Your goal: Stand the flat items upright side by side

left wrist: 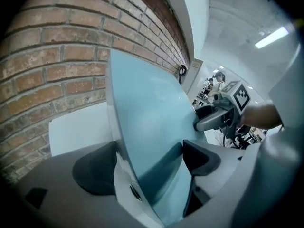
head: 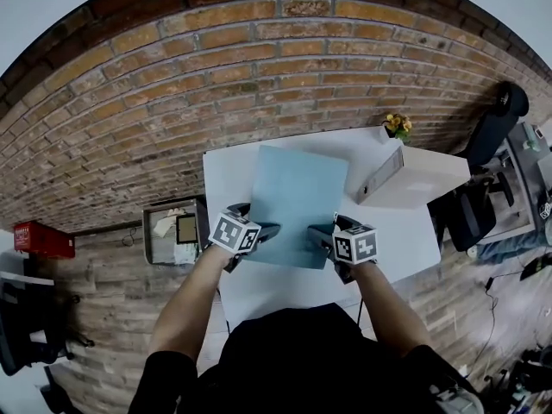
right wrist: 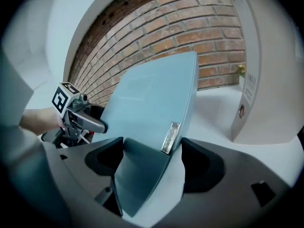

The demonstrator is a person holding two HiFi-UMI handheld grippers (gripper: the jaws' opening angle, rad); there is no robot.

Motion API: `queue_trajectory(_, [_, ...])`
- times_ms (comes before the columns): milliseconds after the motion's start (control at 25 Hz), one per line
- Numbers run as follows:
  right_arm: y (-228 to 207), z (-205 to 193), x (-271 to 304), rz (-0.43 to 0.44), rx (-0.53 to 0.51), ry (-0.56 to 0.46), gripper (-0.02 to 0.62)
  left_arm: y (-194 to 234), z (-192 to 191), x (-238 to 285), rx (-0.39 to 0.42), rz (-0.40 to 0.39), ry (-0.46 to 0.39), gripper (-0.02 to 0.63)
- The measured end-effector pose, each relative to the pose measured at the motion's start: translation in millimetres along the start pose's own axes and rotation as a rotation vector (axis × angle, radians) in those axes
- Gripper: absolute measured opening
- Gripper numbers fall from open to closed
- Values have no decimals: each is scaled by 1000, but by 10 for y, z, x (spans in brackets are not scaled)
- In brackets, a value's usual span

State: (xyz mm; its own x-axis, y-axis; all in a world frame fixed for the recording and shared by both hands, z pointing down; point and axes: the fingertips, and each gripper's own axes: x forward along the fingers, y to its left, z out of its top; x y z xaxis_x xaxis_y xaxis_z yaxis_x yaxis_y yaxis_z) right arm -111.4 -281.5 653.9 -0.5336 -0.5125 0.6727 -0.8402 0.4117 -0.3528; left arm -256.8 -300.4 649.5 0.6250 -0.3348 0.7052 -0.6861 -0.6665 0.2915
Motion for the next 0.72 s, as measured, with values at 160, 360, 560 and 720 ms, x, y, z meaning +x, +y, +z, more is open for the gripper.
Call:
queue_trajectory(160, [144, 89, -175, -24, -66, -56, 370, -76, -11, -188, 16, 29, -47, 448])
queue_trajectory(360, [298, 100, -407, -66, -135, -85, 368, -233, -43, -365, 11, 32, -109, 442])
queue_trajectory(560, [357, 199, -667, -99, -206, -136, 365, -397, 51, -469, 29, 34, -174, 439])
queue_trajectory(720, [339, 262, -878, -109, -229, -188, 348, -539, 159, -499, 57, 42, -201, 437])
